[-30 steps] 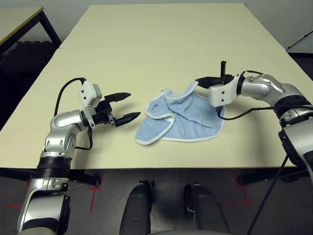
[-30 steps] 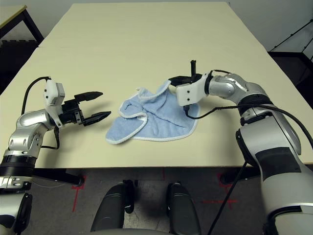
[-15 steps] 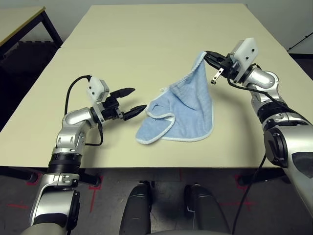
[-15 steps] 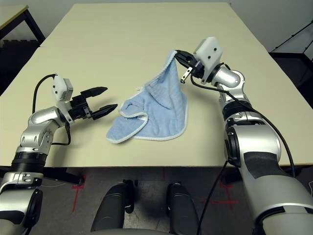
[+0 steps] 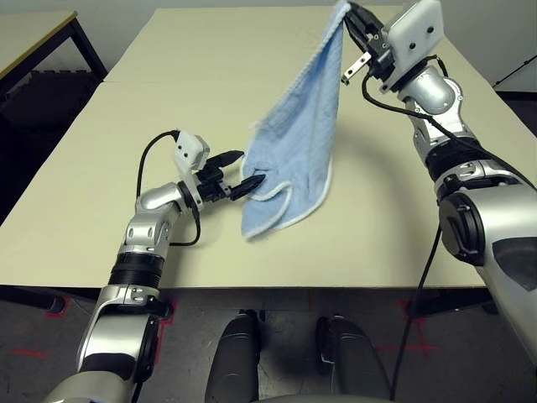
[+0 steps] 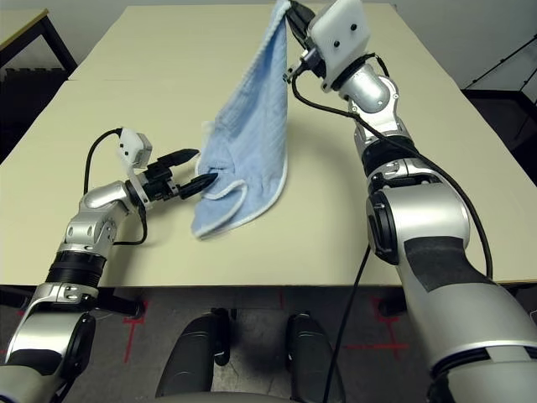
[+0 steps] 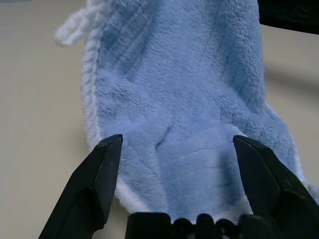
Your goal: Fold the towel and set it aside.
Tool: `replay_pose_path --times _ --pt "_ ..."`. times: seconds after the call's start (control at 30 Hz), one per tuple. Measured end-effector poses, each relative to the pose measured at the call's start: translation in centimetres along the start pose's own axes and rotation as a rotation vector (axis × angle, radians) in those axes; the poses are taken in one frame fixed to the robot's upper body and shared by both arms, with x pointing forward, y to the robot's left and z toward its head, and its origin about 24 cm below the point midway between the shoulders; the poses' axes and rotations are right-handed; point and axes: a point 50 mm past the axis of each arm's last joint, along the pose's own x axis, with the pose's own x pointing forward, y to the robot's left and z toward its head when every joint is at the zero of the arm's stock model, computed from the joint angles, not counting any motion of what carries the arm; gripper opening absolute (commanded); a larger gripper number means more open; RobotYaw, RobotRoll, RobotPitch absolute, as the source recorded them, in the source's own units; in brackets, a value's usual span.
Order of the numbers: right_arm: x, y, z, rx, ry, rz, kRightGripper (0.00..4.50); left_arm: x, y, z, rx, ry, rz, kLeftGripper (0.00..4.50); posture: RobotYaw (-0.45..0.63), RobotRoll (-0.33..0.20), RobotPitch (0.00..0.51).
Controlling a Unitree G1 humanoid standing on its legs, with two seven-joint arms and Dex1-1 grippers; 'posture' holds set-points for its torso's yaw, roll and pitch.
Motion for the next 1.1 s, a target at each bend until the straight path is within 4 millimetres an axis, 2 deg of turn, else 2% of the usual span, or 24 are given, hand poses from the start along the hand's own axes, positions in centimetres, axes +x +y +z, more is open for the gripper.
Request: replay_pose_path --times 0.17,0.47,0.7,1.1 --pt "1.8 -1.6 2.3 0.02 -0.099 -0.073 0.1 0.2 -0.1 0.0 -0.002 0.0 -0.004 4.5 0.01 0.0 0.131" --pt "2.9 -3.5 4.4 0.028 -0.182 -0.132 0.1 0.1 0.2 -0.4 -0.023 0.012 0.018 4.5 0.01 0.0 0.131" --pt "3.4 -2.4 4.7 0.101 -0.23 -0.075 0.1 1.6 0.3 0.1 -0.054 -0.033 0.041 4.5 0.01 0.0 0.131" --pt "3.6 -2.4 5.3 0.13 -0.283 -0.048 0.1 3.2 2.0 0.5 -0.183 -0.052 0.152 4.5 0.0 0.0 0.13"
